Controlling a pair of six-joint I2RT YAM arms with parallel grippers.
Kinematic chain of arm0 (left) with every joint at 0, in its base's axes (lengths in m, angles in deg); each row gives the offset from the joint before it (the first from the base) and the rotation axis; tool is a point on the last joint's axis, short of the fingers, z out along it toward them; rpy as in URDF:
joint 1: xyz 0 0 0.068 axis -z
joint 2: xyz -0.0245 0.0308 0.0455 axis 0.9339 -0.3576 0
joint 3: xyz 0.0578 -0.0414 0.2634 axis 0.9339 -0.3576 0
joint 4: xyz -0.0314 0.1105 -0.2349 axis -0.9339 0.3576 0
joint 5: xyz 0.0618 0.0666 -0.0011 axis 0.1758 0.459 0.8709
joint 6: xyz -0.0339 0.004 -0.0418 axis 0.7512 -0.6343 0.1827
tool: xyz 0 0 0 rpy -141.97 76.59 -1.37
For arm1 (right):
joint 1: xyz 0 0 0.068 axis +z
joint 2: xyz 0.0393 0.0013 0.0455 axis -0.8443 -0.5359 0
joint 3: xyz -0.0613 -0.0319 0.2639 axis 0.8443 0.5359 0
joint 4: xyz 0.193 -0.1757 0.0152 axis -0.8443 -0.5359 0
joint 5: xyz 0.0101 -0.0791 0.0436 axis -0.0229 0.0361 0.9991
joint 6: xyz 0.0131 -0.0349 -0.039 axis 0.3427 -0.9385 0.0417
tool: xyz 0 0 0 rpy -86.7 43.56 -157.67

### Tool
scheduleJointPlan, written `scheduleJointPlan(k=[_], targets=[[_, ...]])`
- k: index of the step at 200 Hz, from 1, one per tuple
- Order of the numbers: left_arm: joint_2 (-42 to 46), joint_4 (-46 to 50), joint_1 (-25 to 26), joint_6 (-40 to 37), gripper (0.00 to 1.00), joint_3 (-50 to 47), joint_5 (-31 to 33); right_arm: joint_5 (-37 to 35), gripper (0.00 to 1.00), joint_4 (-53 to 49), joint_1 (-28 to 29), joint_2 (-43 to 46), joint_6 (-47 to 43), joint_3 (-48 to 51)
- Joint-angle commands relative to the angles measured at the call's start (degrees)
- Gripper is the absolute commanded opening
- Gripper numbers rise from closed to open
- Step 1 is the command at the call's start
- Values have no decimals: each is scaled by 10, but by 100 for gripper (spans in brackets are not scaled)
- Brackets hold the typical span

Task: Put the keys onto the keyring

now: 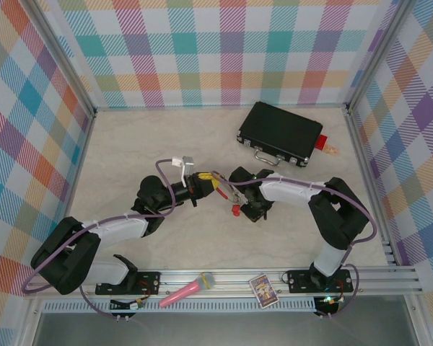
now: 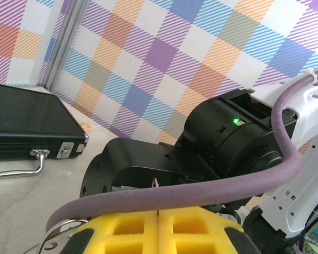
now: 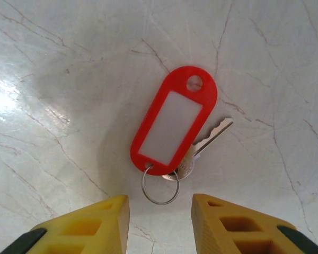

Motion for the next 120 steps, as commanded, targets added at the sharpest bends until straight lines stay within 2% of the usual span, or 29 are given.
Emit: scheduleJointPlan(k=[1, 63, 75, 102, 120], targets=[[-5, -58, -5, 1, 0, 1, -13, -16, 35, -2, 6, -20, -14, -15], [-9, -58, -4, 1, 0, 1, -13, -20, 18, -2, 6, -21, -13, -21], [-10, -59, -4, 2, 0, 1, -13, -23, 10, -2, 6, -18, -14, -19], [-16, -64, -5, 7, 0, 2, -16, -17, 0, -2, 6, -4, -8, -17], [-18, -65, -4, 7, 0, 2, -17, -11, 0, -2, 5, 9, -2, -17]])
